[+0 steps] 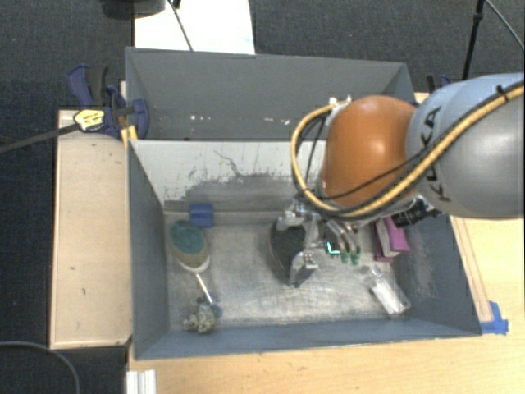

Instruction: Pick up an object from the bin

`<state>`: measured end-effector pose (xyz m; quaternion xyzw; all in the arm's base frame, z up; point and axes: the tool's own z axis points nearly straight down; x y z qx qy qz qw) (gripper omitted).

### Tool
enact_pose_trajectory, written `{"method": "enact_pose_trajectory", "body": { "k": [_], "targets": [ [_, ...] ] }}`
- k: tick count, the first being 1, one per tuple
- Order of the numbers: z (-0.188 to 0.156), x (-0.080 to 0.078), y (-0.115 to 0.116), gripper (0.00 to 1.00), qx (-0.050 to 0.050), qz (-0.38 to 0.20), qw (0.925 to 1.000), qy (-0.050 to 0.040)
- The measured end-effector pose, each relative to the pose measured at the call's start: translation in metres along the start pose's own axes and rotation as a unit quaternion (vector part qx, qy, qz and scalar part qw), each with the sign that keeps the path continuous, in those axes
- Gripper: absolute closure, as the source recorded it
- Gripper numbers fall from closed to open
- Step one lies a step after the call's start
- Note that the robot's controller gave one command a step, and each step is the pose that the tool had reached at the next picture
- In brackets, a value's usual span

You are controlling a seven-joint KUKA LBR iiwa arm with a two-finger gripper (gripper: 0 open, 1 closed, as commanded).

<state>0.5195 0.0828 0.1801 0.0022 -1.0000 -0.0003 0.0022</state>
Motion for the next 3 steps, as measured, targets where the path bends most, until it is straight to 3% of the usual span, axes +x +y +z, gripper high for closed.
{"method": "enact_pose_trajectory", "body": {
  "k": [1,2,3],
  "targets": [
    [0.072,-0.038,-0.046,0.0,-0.001,-0.065,0.9977,-0.0201],
    [0.073,-0.037,-0.047,1.0,-0.002,-0.063,0.9978,-0.0195],
    [-0.061,-0.035,-0.032,1.0,0.0,-0.067,0.9977,-0.0071]
  ]
}}
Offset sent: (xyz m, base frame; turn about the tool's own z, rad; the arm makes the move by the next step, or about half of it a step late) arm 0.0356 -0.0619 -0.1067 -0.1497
